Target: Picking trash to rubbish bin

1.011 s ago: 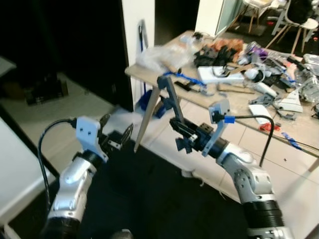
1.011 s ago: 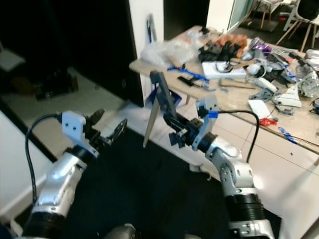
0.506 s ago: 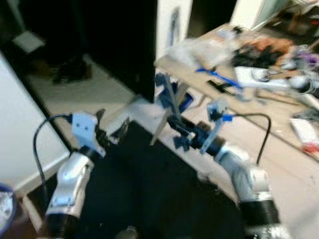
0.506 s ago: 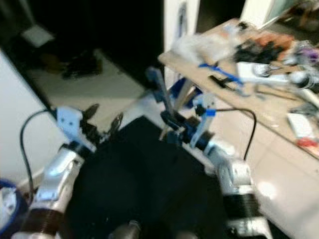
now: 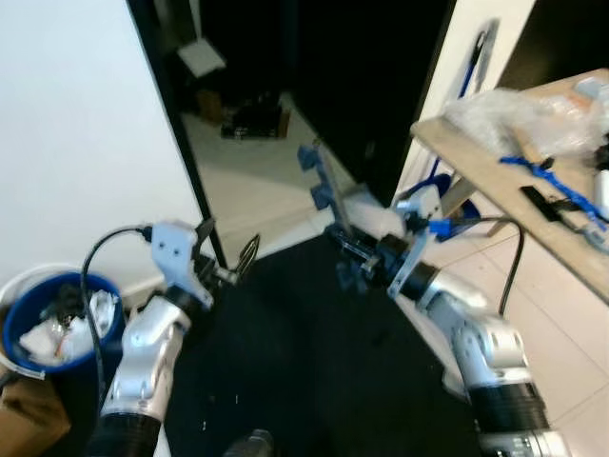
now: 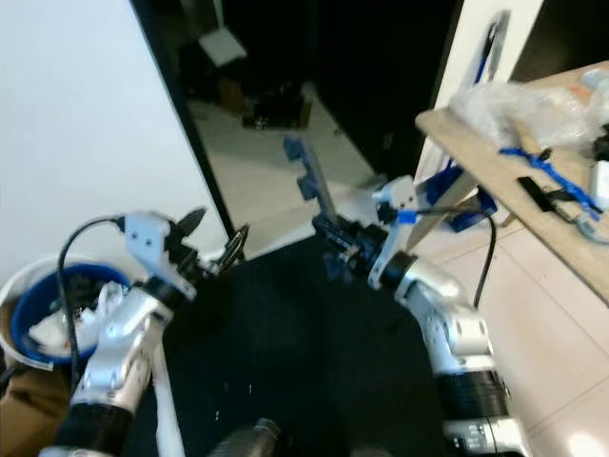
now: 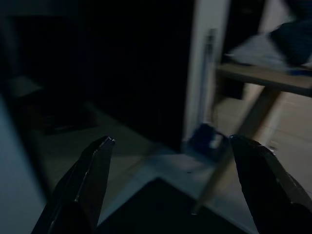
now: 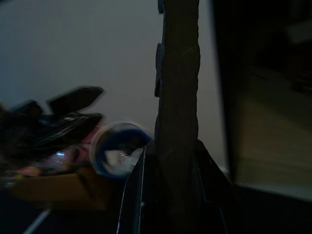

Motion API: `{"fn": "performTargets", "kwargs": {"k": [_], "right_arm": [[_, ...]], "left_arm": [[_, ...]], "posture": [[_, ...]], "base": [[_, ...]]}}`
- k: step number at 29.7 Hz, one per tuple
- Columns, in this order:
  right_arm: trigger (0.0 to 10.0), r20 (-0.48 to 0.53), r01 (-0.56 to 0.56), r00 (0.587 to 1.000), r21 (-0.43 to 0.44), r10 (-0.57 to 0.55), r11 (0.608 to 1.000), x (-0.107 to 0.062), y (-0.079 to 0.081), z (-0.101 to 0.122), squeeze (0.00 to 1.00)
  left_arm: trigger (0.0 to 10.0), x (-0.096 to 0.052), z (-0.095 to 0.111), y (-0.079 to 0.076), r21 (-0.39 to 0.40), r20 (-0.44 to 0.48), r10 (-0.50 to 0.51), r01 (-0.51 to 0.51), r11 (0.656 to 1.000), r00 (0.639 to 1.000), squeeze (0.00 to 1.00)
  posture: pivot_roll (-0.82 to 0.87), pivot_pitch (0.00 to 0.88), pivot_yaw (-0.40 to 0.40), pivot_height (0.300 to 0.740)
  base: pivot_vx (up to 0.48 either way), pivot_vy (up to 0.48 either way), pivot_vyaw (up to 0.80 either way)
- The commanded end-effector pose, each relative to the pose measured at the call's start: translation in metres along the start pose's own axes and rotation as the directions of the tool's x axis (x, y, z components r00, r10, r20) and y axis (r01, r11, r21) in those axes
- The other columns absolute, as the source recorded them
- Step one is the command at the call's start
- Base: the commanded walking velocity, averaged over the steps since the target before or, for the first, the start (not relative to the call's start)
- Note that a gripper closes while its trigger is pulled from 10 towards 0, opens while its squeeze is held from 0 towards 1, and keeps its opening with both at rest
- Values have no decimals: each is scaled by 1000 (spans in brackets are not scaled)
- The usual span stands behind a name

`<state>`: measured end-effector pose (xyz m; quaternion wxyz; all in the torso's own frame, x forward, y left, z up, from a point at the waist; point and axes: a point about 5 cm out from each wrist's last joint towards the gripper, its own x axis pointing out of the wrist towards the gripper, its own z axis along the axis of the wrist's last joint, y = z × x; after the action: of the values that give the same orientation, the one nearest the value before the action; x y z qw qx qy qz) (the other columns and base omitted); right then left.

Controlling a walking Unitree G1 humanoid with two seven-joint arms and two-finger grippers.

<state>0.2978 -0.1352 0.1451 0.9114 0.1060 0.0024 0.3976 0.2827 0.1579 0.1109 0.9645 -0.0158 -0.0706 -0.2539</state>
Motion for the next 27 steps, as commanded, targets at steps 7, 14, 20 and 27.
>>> {"fn": "performTargets", "kwargs": {"k": [7,14,20,27], "right_arm": [[10000,-13,-9,1000,-4,9,1000,0,2,-3,0],[10000,-12,-11,1000,-5,11,1000,0,2,-3,0],[10000,-11,-13,1000,-2,13,1000,0,2,-2,0],[10000,-11,-15,1000,-3,15,1000,0,3,-2,0]], "left_arm": [[10000,-3,-4,1,-14,2,7,-7,1000,1000,0],[10000,-3,-5,1,-16,2,1,-1,1000,1000,0],[10000,-4,-6,1,-17,-1,-3,3,1000,1000,0],[10000,-4,-7,1,-16,-5,-12,12,1000,1000,0]], "posture": [[19,0,2,740],[19,0,2,740],[19,0,3,740],[19,0,3,740]], "base": [[0,0,784],[0,0,781],[0,0,783],[0,0,775]]}}
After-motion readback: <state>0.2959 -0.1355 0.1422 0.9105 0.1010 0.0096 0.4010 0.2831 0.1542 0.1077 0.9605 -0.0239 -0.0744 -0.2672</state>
